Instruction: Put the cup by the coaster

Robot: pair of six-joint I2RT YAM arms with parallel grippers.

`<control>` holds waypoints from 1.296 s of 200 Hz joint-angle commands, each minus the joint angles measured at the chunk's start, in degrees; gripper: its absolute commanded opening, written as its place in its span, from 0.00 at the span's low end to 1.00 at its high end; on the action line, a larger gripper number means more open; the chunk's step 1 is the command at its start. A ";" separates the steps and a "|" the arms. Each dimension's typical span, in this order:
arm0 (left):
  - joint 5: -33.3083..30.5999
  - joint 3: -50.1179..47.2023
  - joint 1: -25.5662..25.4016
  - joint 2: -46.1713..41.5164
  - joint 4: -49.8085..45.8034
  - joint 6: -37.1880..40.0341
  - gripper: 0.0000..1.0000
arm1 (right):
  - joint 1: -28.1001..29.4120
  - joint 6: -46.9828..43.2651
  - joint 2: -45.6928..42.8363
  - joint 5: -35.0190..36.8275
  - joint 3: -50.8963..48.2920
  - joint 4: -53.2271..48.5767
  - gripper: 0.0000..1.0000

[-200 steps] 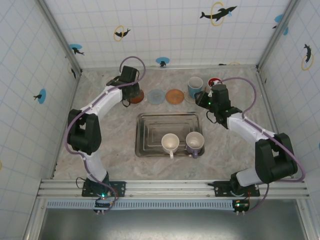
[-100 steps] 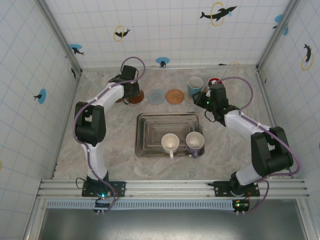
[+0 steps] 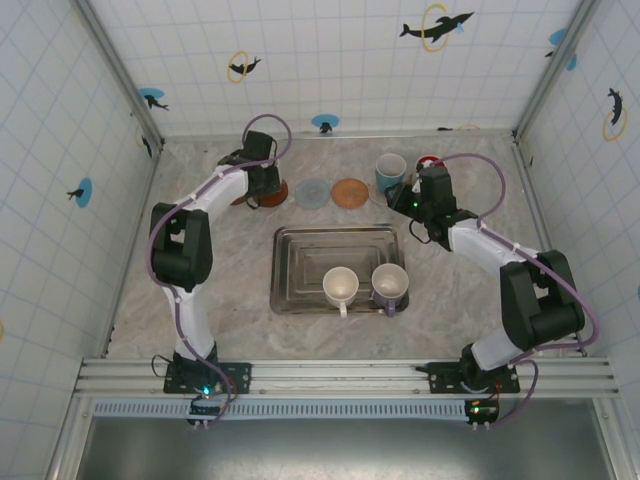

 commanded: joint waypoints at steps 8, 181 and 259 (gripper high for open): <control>0.02 2.62 0.31 0.33 2.89 0.94 0.00 | -0.24 0.26 0.96 -0.44 2.26 1.86 0.45; -0.02 -0.41 0.28 -0.50 2.12 0.15 0.00 | -0.22 0.65 1.42 -1.23 2.44 2.37 0.45; 1.05 -0.66 0.30 -0.13 1.54 -0.35 0.00 | -0.21 0.67 1.16 -1.12 2.27 2.31 0.45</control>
